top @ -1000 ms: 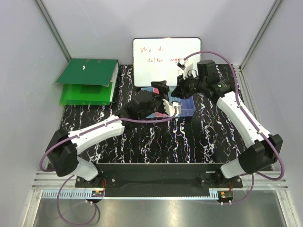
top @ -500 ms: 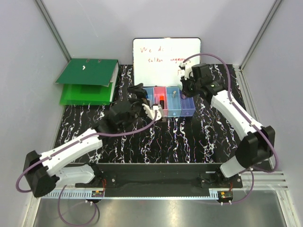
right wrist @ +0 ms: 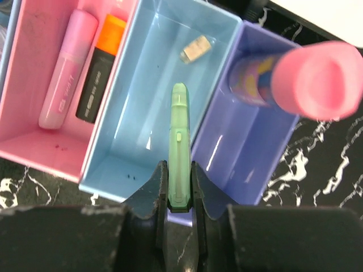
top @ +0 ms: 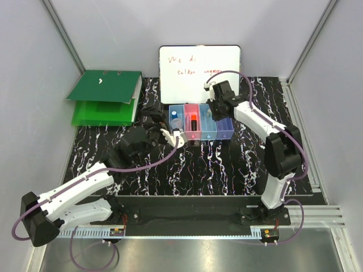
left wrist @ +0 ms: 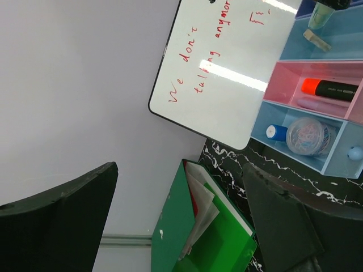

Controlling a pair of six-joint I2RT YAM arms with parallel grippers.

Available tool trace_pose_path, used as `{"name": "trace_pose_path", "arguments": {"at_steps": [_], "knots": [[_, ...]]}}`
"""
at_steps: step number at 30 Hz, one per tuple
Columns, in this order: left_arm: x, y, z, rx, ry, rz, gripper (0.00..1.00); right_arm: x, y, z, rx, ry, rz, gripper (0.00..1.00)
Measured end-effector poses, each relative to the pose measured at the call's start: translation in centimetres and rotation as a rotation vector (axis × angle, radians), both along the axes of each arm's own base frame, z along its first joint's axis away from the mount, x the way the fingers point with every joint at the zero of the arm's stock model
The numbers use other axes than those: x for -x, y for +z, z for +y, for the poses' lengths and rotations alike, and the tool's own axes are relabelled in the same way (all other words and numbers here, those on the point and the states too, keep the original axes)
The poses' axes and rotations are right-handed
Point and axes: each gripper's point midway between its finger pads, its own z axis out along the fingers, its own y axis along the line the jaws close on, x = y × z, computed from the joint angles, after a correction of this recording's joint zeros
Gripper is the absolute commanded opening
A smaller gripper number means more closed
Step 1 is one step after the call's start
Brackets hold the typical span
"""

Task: Sort the stationery into containers
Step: Place the stationery in the storage box.

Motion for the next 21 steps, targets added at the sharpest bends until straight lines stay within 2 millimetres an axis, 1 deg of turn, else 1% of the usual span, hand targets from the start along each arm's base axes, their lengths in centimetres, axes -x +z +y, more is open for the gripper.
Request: {"name": "trace_pose_path", "arguments": {"at_steps": [3, 6, 10, 14, 18, 21], "knots": [[-0.3, -0.7, 0.5, -0.011, 0.014, 0.008, 0.99, -1.0, -0.5, 0.9, -0.002, 0.008, -0.005, 0.00], [-0.7, -1.2, 1.1, -0.018, 0.028, 0.015, 0.99, -1.7, -0.7, 1.3, -0.006, 0.010, -0.013, 0.00], [-1.1, -1.2, 1.7, -0.015, 0.043, 0.014, 0.99, -2.1, -1.1, 1.5, -0.007, 0.009, -0.016, 0.00], [-1.4, -1.2, 2.0, -0.011, 0.047, 0.013, 0.99, -2.6, -2.2, 1.9, -0.002, 0.010, -0.002, 0.00], [-1.6, -1.5, 2.2, -0.008, 0.046, 0.019, 0.99, -3.4, -3.3, 2.8, 0.001, 0.019, 0.008, 0.00], [-1.8, -1.5, 2.4, -0.005, 0.048, 0.020, 0.99, -4.0, -3.7, 3.9, -0.002, 0.032, 0.002, 0.00]]}}
